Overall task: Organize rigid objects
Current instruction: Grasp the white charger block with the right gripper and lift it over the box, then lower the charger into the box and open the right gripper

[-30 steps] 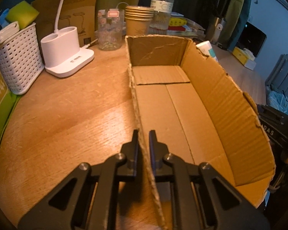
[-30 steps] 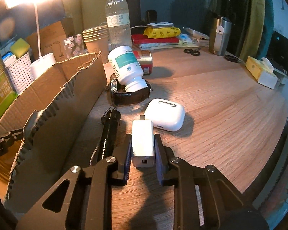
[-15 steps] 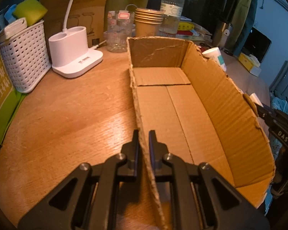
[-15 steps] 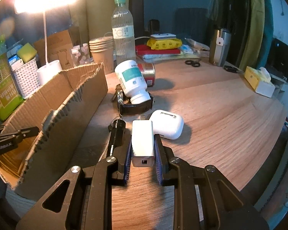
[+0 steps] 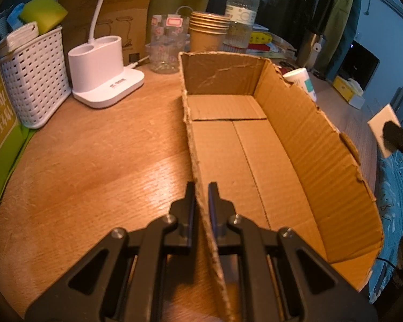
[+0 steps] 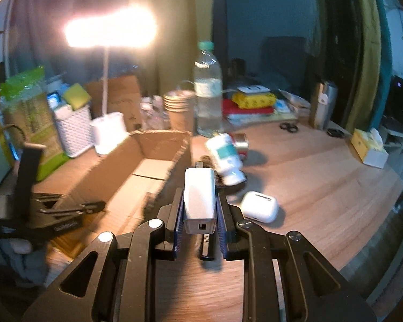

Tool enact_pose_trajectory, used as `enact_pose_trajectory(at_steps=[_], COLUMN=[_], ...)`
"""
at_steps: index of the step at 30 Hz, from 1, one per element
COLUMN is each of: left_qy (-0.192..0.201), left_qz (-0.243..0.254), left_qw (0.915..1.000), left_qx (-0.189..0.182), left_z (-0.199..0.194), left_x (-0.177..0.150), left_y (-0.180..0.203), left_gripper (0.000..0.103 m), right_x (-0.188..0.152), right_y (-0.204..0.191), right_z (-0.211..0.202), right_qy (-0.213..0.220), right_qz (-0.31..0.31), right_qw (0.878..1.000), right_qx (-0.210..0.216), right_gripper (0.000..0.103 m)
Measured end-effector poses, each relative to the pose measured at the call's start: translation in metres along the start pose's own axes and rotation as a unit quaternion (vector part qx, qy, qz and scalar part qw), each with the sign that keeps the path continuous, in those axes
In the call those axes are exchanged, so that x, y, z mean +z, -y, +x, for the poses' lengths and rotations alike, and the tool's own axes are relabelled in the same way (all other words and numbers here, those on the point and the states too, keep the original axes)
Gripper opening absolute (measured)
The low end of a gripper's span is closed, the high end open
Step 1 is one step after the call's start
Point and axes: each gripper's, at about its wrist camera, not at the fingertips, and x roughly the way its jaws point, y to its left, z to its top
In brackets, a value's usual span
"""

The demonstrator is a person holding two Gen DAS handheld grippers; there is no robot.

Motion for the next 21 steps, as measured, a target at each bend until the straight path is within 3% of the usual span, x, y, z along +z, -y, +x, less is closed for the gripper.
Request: enact_pose_trajectory(at_steps=[9,21], left_qy=[0.0,0.0], left_qz=[0.0,0.0], left_qw=[1.0,1.0], left_qx=[0.0,0.0], left_z=[0.0,0.0], left_x=[0.0,0.0], left_y=[0.0,0.0], left_gripper=[0.009,0.009], right_x=[0.004,-0.012], right_y=[-0.044,-0.082], right_z=[0.0,0.023], right_qy=[-0.005,-0.059], right_qz=[-0.029,-0.052], right_qw=[0.997,0.989], right_qx=[0.072,0.126], right_gripper=[0.023,0.023])
